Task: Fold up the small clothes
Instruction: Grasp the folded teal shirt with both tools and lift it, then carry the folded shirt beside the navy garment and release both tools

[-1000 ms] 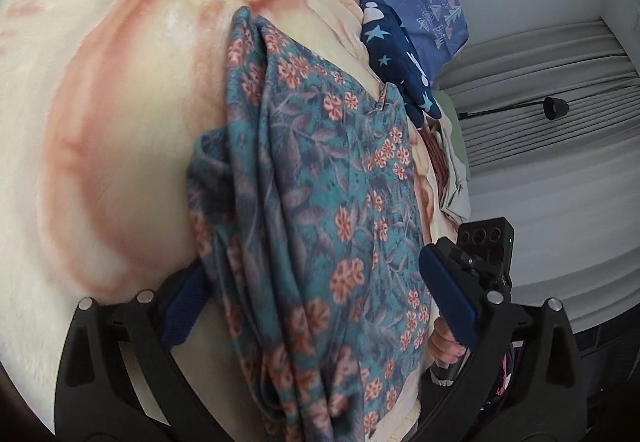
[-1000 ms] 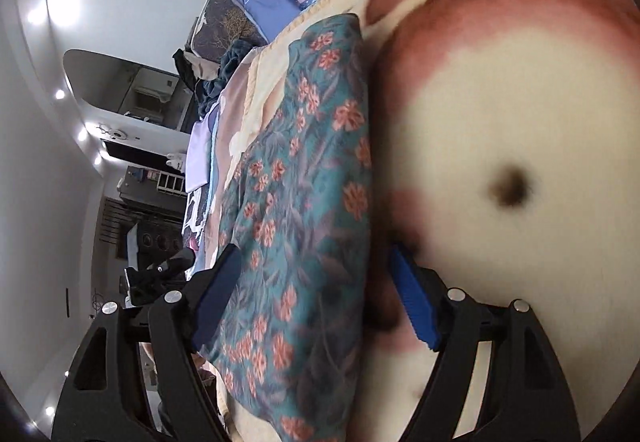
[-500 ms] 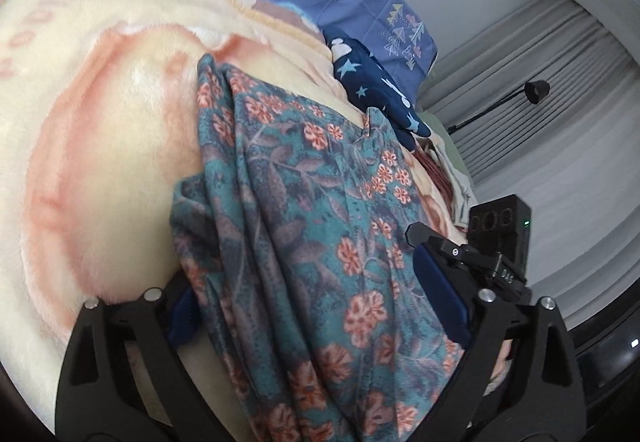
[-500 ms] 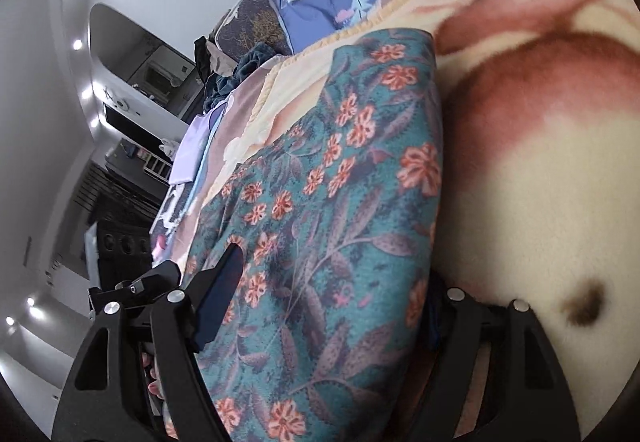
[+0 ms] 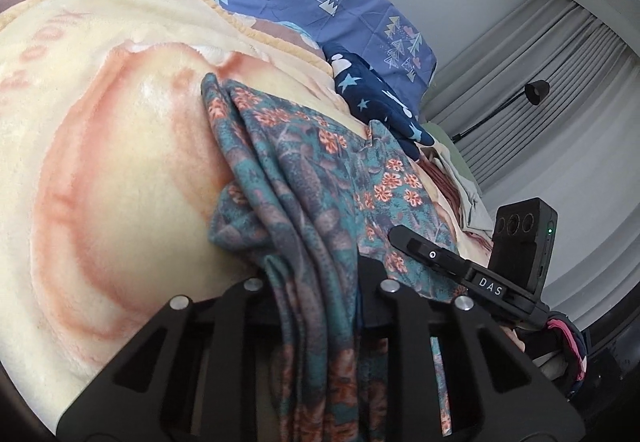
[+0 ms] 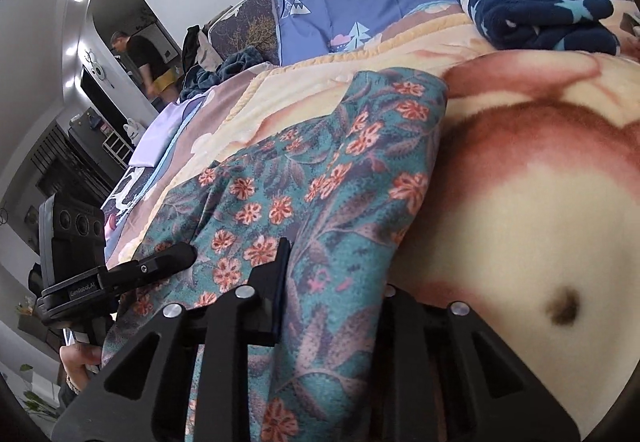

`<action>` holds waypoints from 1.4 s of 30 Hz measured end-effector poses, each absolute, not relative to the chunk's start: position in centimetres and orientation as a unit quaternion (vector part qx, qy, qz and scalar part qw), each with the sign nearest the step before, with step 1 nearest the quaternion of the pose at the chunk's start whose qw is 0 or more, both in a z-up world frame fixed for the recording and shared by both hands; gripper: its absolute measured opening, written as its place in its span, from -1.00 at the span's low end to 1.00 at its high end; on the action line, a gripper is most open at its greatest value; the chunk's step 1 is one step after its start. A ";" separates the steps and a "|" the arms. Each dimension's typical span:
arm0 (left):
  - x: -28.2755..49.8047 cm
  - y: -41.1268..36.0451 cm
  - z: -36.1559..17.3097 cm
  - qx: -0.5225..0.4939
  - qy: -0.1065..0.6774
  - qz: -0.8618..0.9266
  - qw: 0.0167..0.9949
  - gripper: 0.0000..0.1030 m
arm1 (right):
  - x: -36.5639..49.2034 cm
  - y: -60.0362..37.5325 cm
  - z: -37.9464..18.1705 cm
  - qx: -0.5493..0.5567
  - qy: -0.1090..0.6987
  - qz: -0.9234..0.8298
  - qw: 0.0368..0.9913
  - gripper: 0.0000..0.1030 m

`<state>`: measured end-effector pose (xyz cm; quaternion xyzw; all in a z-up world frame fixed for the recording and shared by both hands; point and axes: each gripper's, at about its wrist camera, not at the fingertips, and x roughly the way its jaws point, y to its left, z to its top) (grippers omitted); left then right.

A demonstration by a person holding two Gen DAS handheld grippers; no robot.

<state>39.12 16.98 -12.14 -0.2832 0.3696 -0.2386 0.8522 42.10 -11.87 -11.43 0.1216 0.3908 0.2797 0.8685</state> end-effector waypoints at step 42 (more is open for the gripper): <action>41.0 -22.4 6.0 -0.188 0.320 -0.452 0.811 -0.63 | 35.2 -47.5 5.1 0.173 0.245 0.123 0.946 -0.64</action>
